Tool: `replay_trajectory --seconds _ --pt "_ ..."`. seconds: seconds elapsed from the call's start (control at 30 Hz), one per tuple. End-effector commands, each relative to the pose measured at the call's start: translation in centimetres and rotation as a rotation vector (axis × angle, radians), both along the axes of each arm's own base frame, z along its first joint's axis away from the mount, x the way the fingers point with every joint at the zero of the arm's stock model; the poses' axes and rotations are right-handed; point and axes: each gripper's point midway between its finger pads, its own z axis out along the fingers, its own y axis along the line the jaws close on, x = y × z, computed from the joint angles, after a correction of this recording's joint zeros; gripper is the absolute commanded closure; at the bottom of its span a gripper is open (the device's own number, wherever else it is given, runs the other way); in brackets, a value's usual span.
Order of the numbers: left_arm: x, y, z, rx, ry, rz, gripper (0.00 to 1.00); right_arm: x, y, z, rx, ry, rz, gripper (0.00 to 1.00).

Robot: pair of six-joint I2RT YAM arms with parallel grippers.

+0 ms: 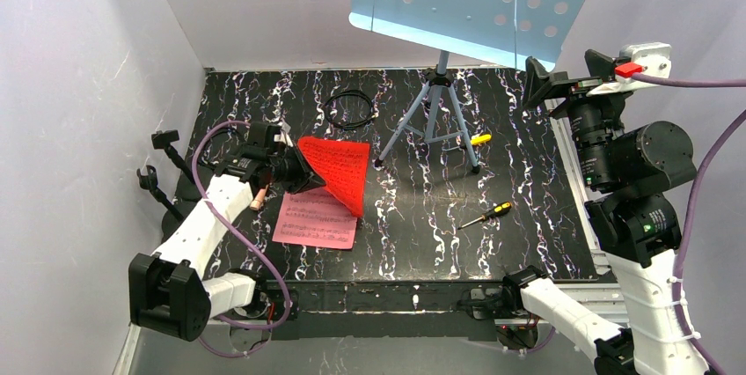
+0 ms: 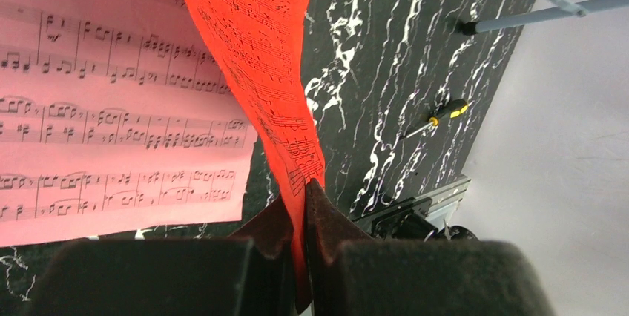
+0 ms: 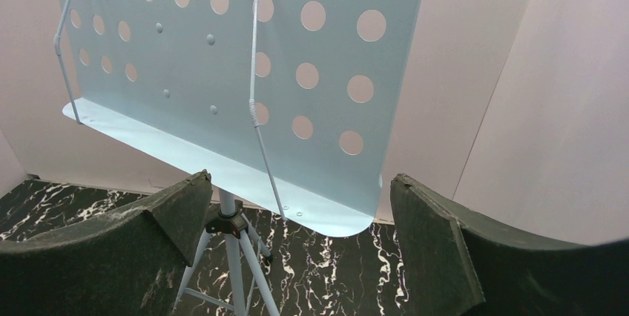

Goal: Pack up the instrument practice props

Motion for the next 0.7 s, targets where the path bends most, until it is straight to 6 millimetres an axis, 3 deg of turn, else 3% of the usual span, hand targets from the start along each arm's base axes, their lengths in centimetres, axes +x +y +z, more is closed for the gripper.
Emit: replay_trajectory --seconds 0.0,0.53,0.67 --pt "-1.7 0.6 -0.3 0.02 0.011 -0.035 1.0 -0.2 0.1 0.3 0.012 -0.013 0.01 0.01" --pt "-3.6 2.5 -2.7 0.125 0.066 -0.03 1.0 -0.4 0.1 0.1 0.013 -0.005 0.014 0.01" --pt "-3.9 3.0 -3.4 0.152 0.078 -0.025 0.95 -0.4 0.2 0.0 0.011 -0.001 0.017 0.01"
